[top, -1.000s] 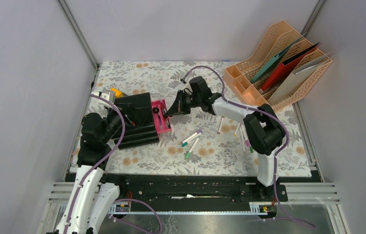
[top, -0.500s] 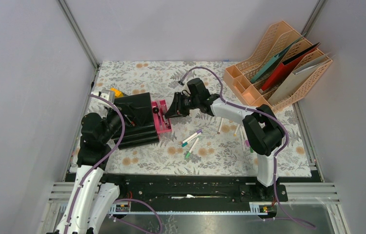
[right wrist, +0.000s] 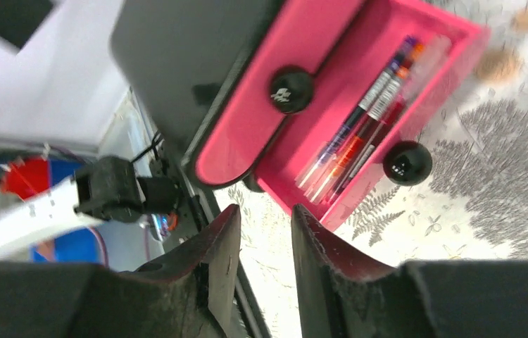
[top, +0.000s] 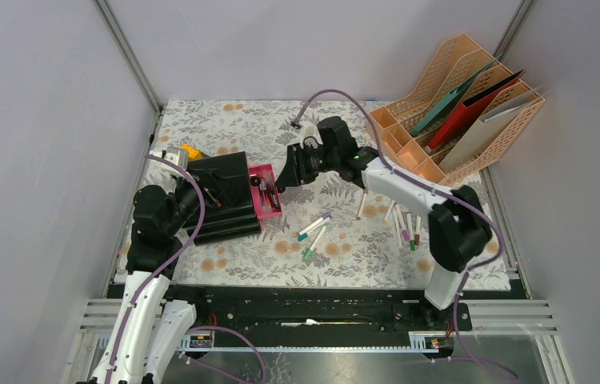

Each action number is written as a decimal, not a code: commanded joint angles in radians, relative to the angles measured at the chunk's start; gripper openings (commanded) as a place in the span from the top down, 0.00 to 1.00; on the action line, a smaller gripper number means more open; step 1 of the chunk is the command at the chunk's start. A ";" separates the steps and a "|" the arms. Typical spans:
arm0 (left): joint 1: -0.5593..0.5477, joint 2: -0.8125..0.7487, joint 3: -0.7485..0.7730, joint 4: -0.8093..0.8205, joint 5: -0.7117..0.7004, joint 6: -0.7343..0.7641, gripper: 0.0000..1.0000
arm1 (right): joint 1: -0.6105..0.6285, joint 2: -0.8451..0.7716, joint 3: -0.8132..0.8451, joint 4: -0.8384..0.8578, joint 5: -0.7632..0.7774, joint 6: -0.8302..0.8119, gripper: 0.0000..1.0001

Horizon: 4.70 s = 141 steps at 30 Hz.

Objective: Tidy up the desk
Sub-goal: Place the stationery in the drawer, then close the drawer in the storage box.

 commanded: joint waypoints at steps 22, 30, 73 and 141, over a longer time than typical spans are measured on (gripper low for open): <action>0.007 0.144 0.034 0.038 0.172 -0.074 0.01 | -0.355 -0.661 -0.233 -0.574 -0.198 -1.157 0.05; 0.007 0.162 0.039 0.050 0.202 -0.064 0.01 | -0.429 -0.680 -0.274 -0.584 -0.144 -1.212 0.02; -0.816 1.097 0.633 -0.348 -1.000 -0.079 0.78 | -0.577 -0.480 -0.276 -0.342 -0.010 -0.601 0.22; -0.685 0.612 0.545 -0.298 -0.493 0.158 0.01 | -0.591 -0.296 -0.232 -0.382 -0.414 -0.789 0.14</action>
